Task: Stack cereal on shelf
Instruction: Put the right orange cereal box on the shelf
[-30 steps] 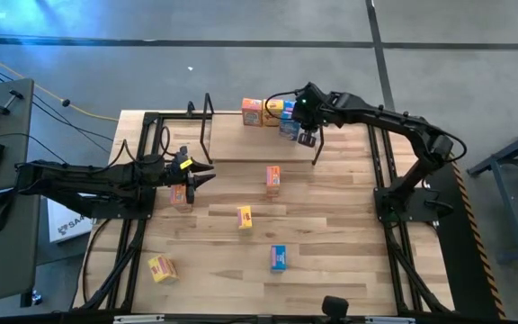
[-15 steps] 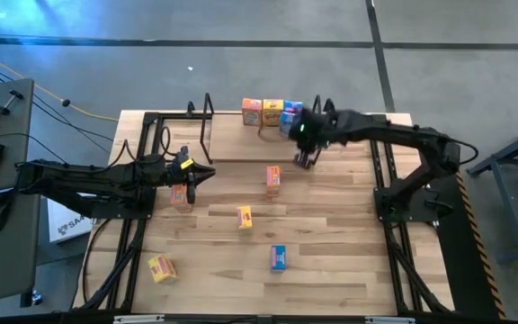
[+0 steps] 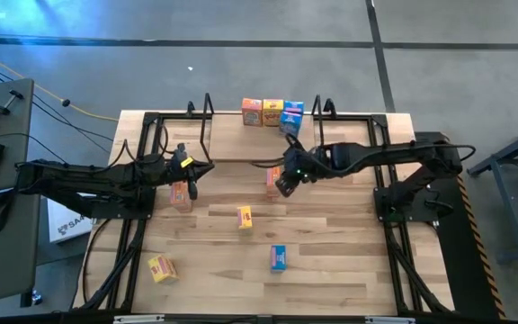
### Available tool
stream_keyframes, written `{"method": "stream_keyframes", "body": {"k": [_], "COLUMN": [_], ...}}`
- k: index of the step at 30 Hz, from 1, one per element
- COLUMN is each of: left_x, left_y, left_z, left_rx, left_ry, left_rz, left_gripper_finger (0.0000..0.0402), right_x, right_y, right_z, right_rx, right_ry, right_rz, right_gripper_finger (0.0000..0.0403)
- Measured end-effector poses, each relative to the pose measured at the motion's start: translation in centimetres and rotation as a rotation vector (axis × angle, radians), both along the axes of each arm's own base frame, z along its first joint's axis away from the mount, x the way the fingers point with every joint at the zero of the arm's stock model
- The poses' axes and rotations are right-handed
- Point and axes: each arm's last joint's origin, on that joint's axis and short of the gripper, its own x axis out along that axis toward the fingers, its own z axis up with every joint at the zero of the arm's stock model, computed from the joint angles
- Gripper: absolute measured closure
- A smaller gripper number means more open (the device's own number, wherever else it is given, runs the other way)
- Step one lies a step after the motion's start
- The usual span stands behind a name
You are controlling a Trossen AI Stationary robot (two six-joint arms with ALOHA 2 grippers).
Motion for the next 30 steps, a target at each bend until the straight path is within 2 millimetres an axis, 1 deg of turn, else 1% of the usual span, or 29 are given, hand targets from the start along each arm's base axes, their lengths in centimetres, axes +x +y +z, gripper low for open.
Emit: {"method": "stream_keyframes", "body": {"k": [2, 4, 7, 10, 13, 18, 22, 25, 30], "left_x": [0.0, 0.0, 0.0, 0.0, 0.0, 0.0, 0.0, 0.0, 0.0], "left_y": [0.0, 0.0, 0.0, 0.0, 0.0, 0.0, 0.0, 0.0, 0.0], "left_z": [-0.1, 0.0, 0.0, 0.0, 0.0, -0.1, -0.1, -0.1, -0.1], "left_rx": [-0.001, 0.000, 0.015, 0.016, 0.017, 0.018, 0.023, 0.024, 0.024], "left_ry": [0.006, 0.005, 0.010, 0.011, 0.011, 0.016, 0.022, 0.022, 0.024], "left_rz": [0.000, 0.002, 0.001, 0.003, 0.004, 0.004, 0.002, 0.002, 0.002], "left_gripper_finger": [0.0394, 0.0394, 0.0394, 0.0394, 0.0394, 0.0394, 0.0394, 0.0394, 0.0394], "right_x": [0.5, 1.3, 2.3, 3.0, 3.5, 4.5, 5.2, 5.3, 5.5], "right_y": [0.3, 0.5, 0.2, -0.3, -0.7, -0.7, -0.8, -1.0, -1.2], "right_z": [-0.5, -1.4, -2.9, -3.8, -4.2, -4.6, -5.4, -6.2, -6.6], "right_rx": [0.006, 0.024, 0.061, 0.088, 0.098, 0.110, 0.128, 0.135, 0.125], "right_ry": [-0.015, -0.034, -0.027, -0.023, -0.024, -0.068, -0.074, -0.041, -0.033], "right_rz": [-0.070, -0.128, -0.221, -0.301, -0.334, -0.335, -0.337, -0.355, -0.359], "right_gripper_finger": [0.0161, 0.0130, 0.0106, 0.0102, 0.0102, 0.0102, 0.0102, 0.0102, 0.0103]}}
